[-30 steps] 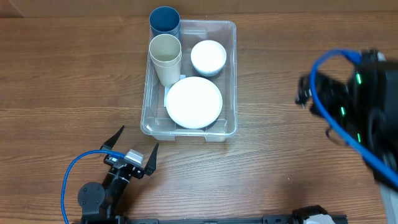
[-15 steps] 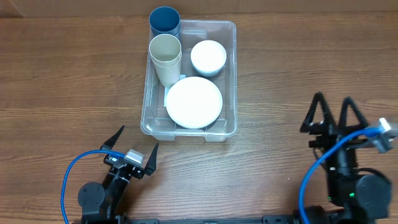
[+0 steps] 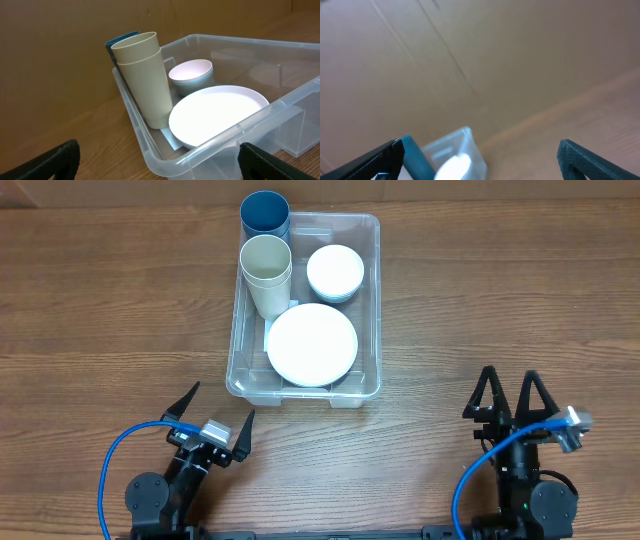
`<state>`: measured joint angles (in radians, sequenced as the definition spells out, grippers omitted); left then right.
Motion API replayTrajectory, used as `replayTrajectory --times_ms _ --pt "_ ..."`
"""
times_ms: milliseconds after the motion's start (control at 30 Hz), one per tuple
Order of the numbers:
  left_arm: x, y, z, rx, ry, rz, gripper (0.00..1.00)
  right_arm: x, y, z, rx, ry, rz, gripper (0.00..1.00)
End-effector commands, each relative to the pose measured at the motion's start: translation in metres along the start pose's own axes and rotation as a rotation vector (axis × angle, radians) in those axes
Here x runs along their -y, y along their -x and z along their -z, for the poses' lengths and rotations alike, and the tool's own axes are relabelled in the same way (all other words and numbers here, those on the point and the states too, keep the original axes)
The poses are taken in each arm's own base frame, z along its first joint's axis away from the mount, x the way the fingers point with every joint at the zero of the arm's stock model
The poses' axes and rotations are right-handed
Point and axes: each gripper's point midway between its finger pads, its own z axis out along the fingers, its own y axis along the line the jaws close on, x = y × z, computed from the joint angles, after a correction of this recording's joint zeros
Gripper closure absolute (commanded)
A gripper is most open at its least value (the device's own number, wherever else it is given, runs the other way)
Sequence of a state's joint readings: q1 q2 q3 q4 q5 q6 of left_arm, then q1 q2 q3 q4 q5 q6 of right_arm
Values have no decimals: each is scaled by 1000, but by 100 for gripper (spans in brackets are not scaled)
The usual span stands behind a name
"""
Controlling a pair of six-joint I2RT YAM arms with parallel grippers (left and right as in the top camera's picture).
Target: Pack container
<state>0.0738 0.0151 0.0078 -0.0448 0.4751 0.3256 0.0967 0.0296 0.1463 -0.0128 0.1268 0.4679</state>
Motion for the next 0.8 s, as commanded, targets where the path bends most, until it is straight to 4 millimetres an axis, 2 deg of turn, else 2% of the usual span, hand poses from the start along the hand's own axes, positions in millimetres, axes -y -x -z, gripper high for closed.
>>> replayTrajectory --times_ms 0,100,267,433,633,767 --pt "-1 1 1 6 8 -22 0 9 -15 1 -58 -23 80 0" --pt "-1 1 1 6 8 -22 0 7 -19 2 -71 -1 171 0" --pt "-1 1 1 6 8 -22 0 20 -54 1 -150 7 179 0" --pt "-1 1 1 6 8 -22 0 32 -70 1 -182 -19 201 0" --pt "-1 1 1 6 8 -22 0 33 -73 1 -194 -6 309 0" --pt "-1 1 1 5 8 -22 0 33 -73 1 -194 -5 313 0"
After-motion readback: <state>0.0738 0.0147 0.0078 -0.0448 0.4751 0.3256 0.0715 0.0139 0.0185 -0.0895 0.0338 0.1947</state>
